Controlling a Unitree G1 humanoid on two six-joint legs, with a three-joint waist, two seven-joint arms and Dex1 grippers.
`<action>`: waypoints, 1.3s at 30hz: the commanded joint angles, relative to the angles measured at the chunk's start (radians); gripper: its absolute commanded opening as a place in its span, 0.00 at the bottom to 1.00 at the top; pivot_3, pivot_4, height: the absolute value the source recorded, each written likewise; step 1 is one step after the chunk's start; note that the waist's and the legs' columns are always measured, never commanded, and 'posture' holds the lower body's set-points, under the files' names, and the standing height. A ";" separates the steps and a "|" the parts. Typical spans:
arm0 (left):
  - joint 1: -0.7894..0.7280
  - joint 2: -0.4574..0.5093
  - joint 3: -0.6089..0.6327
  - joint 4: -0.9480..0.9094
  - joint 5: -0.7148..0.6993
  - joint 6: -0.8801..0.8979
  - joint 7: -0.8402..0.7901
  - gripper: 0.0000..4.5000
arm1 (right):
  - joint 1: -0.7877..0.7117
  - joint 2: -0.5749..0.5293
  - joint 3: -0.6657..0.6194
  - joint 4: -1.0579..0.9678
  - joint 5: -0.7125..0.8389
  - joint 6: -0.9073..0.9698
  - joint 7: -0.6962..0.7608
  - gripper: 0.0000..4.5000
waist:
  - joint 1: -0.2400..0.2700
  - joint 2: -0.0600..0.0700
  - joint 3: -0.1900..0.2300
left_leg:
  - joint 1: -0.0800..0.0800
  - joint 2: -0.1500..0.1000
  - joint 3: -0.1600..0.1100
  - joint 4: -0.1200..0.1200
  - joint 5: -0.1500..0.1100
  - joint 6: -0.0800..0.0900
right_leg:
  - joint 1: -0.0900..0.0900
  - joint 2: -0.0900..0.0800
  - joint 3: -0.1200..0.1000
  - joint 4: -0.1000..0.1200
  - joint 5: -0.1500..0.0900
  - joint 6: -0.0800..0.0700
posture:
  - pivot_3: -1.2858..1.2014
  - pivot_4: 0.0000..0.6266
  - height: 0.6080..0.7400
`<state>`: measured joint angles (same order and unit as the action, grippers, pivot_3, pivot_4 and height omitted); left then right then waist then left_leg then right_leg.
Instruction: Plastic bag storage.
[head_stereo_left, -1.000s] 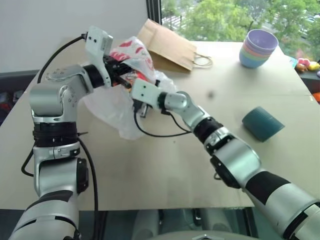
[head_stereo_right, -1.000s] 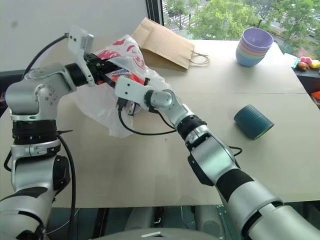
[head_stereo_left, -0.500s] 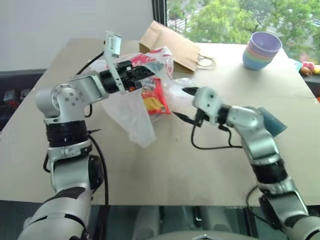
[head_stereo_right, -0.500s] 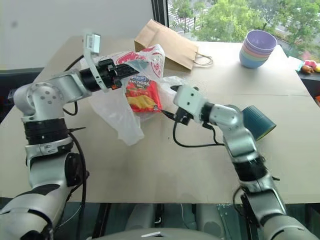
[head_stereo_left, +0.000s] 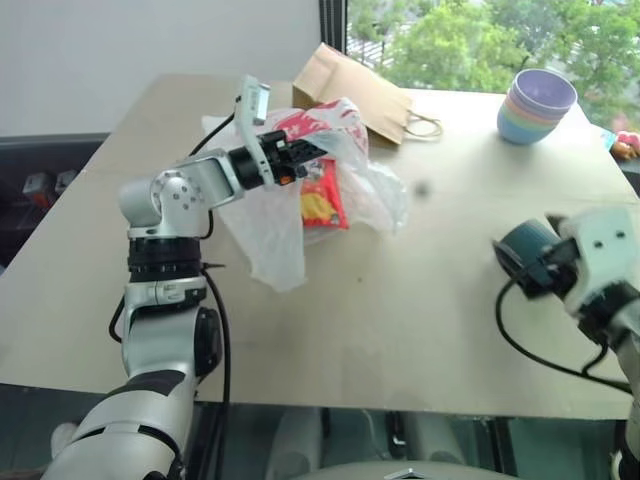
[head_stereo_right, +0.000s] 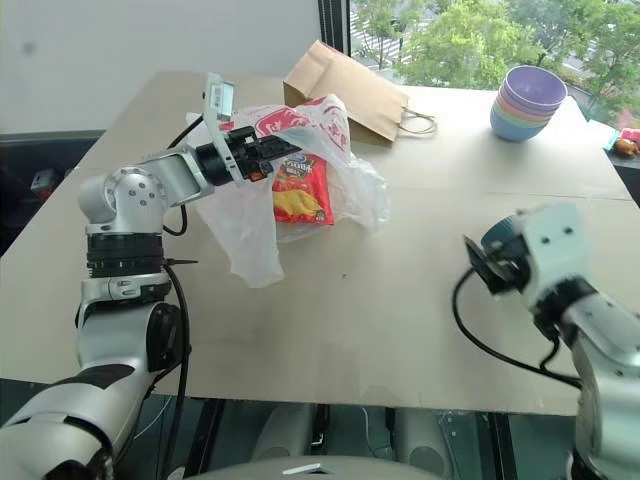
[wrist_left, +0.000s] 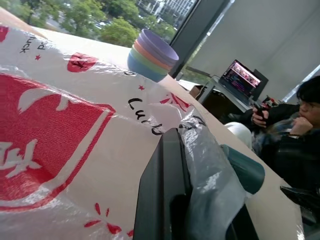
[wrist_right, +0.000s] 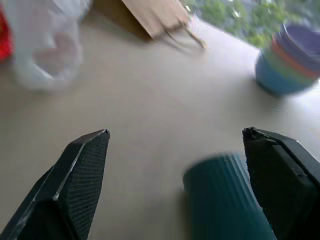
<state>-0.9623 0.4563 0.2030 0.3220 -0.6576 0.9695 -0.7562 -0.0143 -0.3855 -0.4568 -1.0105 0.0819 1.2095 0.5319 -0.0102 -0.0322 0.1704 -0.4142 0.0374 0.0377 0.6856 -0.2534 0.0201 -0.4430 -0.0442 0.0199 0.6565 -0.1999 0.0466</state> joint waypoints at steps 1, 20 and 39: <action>-0.040 -0.008 -0.009 0.002 0.012 -0.046 -0.010 0.00 | 0.024 0.050 -0.093 -0.037 0.085 0.067 -0.053 0.96 | -0.002 0.000 0.000 | 0.000 0.000 0.000 0.000 0.000 0.000 | 0.000 0.000 0.000 0.000 0.000 0.000 | 0.52 0.24 1.00; 0.038 0.026 0.005 -0.191 -0.001 0.006 0.046 0.00 | -0.068 0.058 0.005 0.474 0.164 -0.264 -0.118 0.36 | -0.006 0.001 0.000 | 0.000 0.001 -0.001 -0.001 0.000 0.000 | 0.000 0.001 0.001 0.000 0.000 0.000 | 0.52 0.24 1.00; -0.012 0.060 -0.040 -0.170 0.014 -0.011 0.039 0.00 | -0.436 0.145 0.418 0.323 0.636 0.058 -0.236 0.01 | -0.006 0.002 0.001 | -0.001 0.001 -0.002 -0.001 0.000 0.000 | 0.000 0.002 0.000 -0.001 0.000 0.000 | 0.52 0.24 1.00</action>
<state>-0.9515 0.4950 0.1760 0.1738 -0.6440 0.9716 -0.6867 -0.4024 -0.2509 -0.0884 -0.7634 0.7881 1.3304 0.3376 -0.0163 -0.0304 0.1711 -0.4149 0.0381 0.0353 0.6849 -0.2534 0.0202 -0.4435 -0.0424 0.0200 0.6557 -0.2001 0.0464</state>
